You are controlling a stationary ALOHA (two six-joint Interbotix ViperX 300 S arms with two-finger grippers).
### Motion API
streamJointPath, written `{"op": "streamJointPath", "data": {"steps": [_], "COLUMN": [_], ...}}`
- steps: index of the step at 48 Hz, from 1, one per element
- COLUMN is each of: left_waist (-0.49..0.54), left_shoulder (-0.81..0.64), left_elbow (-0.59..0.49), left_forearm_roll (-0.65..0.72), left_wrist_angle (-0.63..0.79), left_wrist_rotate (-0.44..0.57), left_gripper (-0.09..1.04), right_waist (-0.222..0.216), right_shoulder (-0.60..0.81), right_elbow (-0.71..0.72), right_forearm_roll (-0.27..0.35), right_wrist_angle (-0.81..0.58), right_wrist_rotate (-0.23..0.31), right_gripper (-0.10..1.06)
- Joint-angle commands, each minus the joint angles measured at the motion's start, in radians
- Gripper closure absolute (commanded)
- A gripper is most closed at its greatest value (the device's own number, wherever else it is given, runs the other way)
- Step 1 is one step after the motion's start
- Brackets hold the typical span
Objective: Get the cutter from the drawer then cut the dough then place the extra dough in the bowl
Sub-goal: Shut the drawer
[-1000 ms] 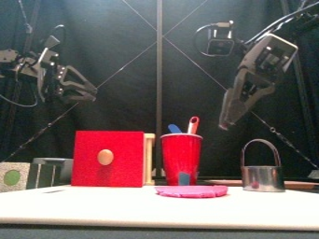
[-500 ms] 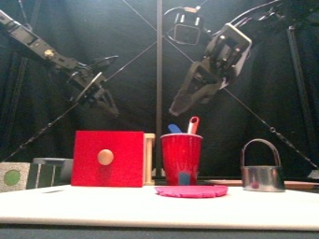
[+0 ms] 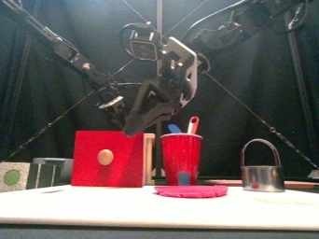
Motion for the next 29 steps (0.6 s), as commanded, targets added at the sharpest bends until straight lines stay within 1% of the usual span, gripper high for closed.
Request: {"op": "streamJointPath", "data": {"steps": [1, 12, 13, 15, 19, 22, 29], "left_waist": [0.008, 0.058, 0.066, 0.075, 0.087, 0.089, 0.084], "left_shoulder": [0.017, 0.064, 0.072, 0.078, 0.094, 0.098, 0.107], "left_elbow": [-0.063, -0.095, -0.1, -0.106, -0.114, -0.115, -0.11], "left_forearm_roll": [-0.094, -0.402, -0.448, -0.502, -0.586, -0.612, -0.611], "left_wrist_angle": [0.032, 0.14, 0.155, 0.181, 0.202, 0.204, 0.204], "left_wrist_rotate": [0.101, 0.445, 0.482, 0.529, 0.594, 0.626, 0.632], "left_gripper": [0.63, 0.63, 0.63, 0.63, 0.63, 0.63, 0.63], "right_waist": [0.0, 0.0, 0.0, -0.002, -0.003, -0.006, -0.006], "right_shoulder": [0.012, 0.075, 0.078, 0.089, 0.107, 0.115, 0.133], "right_elbow": [-0.051, -0.11, -0.117, -0.127, -0.152, -0.167, -0.199], "right_forearm_roll": [0.0, 0.0, -0.002, -0.003, -0.005, -0.005, -0.032], "right_wrist_angle": [0.002, 0.021, 0.026, 0.038, 0.069, 0.091, 0.14], "right_wrist_rotate": [0.0, 0.002, 0.002, 0.0, 0.0, -0.003, -0.006], "right_gripper": [0.65, 0.65, 0.65, 0.65, 0.65, 0.65, 0.65]}}
